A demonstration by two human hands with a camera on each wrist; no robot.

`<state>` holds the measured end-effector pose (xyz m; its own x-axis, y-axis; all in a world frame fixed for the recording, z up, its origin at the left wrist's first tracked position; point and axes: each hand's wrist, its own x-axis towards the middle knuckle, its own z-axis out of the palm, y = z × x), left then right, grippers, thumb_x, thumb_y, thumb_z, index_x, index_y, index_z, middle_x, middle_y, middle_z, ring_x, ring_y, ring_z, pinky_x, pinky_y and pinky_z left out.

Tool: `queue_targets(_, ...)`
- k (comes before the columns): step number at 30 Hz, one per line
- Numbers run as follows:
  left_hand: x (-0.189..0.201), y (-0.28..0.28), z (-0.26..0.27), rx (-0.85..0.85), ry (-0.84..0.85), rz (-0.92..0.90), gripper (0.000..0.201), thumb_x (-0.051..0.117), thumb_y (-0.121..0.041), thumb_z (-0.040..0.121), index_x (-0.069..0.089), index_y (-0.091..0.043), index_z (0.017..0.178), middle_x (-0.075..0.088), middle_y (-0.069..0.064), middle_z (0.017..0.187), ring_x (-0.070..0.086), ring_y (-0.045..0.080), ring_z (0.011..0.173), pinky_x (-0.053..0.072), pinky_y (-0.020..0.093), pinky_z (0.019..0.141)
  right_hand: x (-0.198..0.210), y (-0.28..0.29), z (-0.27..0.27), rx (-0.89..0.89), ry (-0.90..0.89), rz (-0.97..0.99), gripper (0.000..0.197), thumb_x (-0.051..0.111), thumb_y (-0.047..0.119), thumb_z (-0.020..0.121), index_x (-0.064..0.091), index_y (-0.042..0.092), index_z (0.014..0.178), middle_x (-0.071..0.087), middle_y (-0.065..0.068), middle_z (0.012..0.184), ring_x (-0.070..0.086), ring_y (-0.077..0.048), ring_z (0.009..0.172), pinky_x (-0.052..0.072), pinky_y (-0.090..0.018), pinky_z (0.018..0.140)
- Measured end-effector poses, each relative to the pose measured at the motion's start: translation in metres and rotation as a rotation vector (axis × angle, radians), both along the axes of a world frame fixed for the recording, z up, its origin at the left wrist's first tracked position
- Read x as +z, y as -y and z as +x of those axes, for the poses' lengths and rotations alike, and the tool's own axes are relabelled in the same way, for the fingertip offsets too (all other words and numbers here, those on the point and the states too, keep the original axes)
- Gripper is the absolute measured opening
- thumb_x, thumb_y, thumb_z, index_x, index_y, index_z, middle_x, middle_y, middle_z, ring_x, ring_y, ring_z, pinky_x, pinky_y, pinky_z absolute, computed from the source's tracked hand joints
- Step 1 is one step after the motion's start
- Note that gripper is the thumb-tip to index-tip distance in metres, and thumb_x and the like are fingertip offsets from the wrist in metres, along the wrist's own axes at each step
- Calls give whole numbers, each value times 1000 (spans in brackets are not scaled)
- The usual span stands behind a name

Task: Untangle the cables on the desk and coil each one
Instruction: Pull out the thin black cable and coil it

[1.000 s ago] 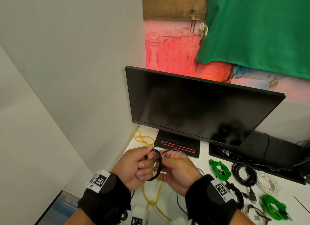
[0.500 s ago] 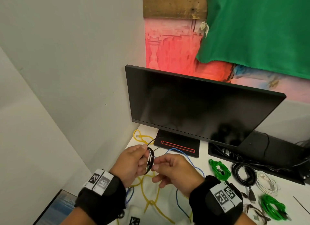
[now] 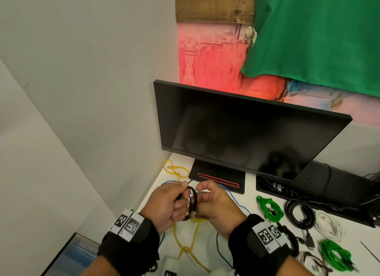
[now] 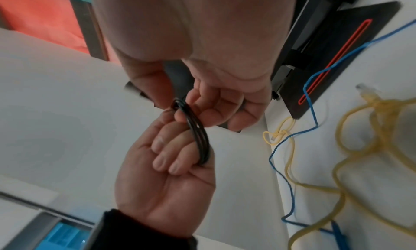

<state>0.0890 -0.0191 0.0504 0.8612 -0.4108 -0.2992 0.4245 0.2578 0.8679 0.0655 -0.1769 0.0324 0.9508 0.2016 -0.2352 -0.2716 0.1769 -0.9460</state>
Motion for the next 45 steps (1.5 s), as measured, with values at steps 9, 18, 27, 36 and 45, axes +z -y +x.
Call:
queue_targets(9, -1, 5, -2, 13, 94, 150, 38, 42, -19, 102, 51, -8, 66, 34, 1, 45, 25, 13, 37, 19, 21, 42, 7, 3, -3, 28, 142, -100, 15, 72, 15, 87, 65, 18, 101, 72, -3, 83, 65, -23, 78, 50, -33, 71)
queue_targets(18, -6, -42, 15, 241, -84, -69, 35, 44, -24, 98, 47, -12, 66, 24, -3, 47, 18, 9, 35, 13, 23, 39, 24, 75, -2, -310, 283, -43, 12, 72, 5, 79, 77, 16, 79, 73, -13, 73, 66, -19, 62, 53, -24, 59)
queue_targets(27, 19, -12, 5, 56, -173, -299, 32, 49, -28, 89, 51, -15, 60, 27, -7, 41, 22, 6, 28, 16, 18, 33, -12, 43, -6, 130, 378, -1313, 12, 60, 36, 93, 70, 35, 101, 60, 19, 104, 51, -2, 100, 43, -25, 92)
queue_targets(36, 28, 0, 1, 33, -166, -273, 29, 50, -28, 86, 50, -14, 60, 28, -6, 41, 22, 6, 28, 16, 17, 33, 14, 1, 7, -178, 44, 113, 10, 69, 13, 73, 71, 24, 72, 66, -12, 67, 63, -21, 54, 38, -26, 47)
queue_targets(45, 22, 5, -1, 131, -23, -75, 36, 42, -24, 100, 49, -12, 67, 27, 0, 47, 22, 10, 34, 17, 21, 37, 14, 4, 0, 23, -68, 259, 26, 74, 21, 66, 75, 11, 91, 68, -15, 92, 65, -22, 77, 44, -29, 56)
